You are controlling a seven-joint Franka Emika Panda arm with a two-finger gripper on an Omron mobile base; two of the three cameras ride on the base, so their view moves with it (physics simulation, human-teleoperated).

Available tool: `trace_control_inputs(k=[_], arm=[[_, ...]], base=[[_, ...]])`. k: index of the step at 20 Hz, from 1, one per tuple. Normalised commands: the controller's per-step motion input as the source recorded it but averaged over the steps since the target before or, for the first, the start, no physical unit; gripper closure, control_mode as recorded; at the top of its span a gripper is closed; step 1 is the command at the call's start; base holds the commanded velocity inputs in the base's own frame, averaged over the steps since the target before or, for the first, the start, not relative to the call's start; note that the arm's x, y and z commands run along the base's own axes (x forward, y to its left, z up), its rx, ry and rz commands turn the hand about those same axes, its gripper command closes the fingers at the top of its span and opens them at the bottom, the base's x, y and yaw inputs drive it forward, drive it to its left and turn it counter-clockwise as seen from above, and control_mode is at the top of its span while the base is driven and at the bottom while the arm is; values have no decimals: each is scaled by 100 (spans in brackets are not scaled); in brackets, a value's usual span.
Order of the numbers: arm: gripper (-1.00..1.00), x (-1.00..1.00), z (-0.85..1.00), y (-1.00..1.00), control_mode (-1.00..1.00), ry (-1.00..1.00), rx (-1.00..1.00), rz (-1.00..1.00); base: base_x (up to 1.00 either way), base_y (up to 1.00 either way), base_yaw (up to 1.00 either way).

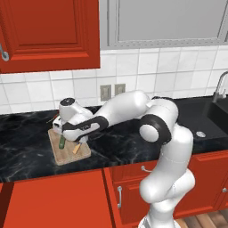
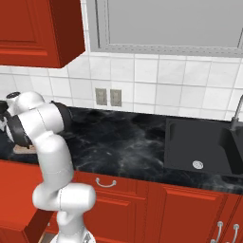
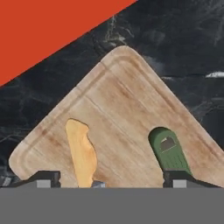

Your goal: Open the drawer on the left and place the cutting tools on the cutting board.

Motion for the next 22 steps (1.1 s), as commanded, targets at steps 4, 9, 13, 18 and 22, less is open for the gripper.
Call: trace_control_inputs(k=[4,9,13,18,22], arm=[[-100,-96,96,-90,-100,-10,14,-9],[-100,-99,72,-100,-100,-20,15,-5],[-100,-63,33,-100,-100,-7,6,-32],[-100,-6,24,-67,-100,0,11,-71],[-100,0,48,-19,-100,-4,19,-84]], base=[[0,0,0],[0,0,0],[0,0,0],[0,0,0],[0,0,0]])
